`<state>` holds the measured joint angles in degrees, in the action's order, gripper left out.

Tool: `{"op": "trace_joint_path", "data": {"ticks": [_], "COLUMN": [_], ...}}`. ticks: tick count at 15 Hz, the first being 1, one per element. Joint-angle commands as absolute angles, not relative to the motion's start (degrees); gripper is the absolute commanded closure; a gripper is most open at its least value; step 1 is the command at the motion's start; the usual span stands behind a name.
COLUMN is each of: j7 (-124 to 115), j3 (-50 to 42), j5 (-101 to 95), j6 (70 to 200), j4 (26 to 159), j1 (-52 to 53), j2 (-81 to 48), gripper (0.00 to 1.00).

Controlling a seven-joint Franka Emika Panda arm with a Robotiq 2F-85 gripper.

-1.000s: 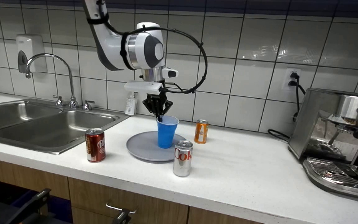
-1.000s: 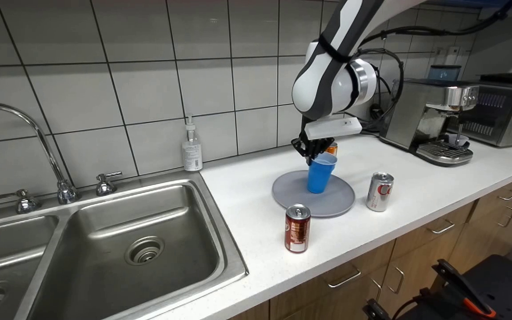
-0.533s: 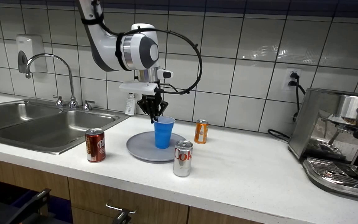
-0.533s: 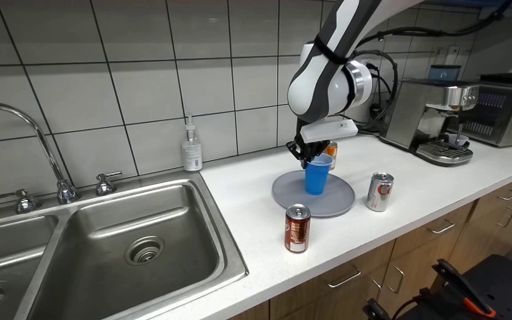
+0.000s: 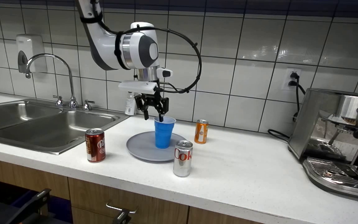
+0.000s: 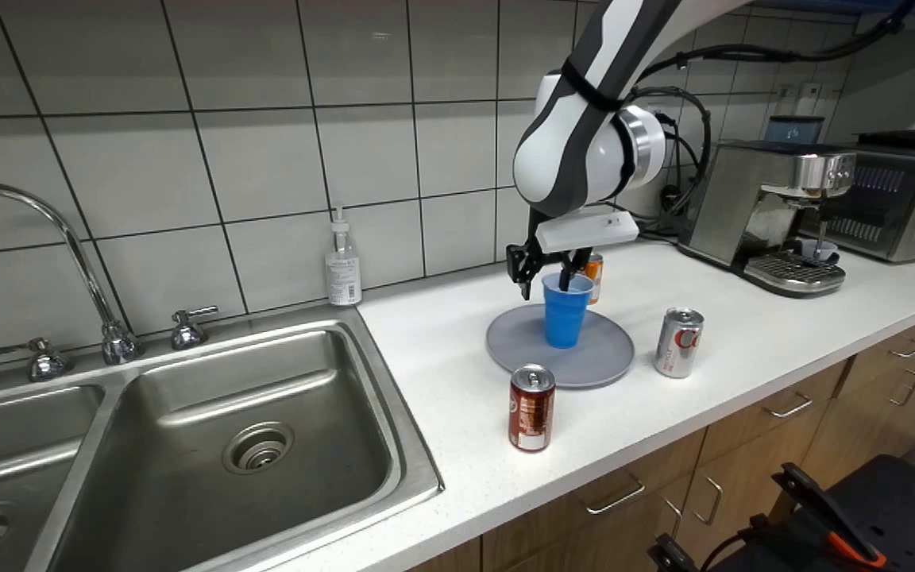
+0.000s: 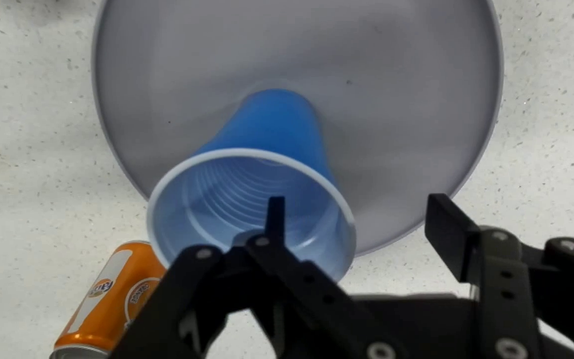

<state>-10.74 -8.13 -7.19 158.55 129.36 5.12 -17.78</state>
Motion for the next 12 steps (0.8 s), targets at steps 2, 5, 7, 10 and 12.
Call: {"op": "trace_joint_path", "data": {"ticks": [2, 5, 7, 10, 12], "j7": [-8.95, -10.08, -11.09, -11.86, -11.95], "j3": [-6.74, -7.61, -8.09, -8.33, -8.23], "j5": [-6.2, -7.51, -8.3, -8.99, -9.22], "j6": [159.82, 159.39, 158.93, 158.89, 159.07], "j4": [132.25, 133.24, 133.97, 135.12, 136.08], "j1": [3.1, 3.37, 3.49, 3.3, 3.01], "j2": [-13.55, -11.53, -9.99, -7.7, -6.18], "gripper": [0.0, 0.0, 0.0, 0.0, 0.0]}}
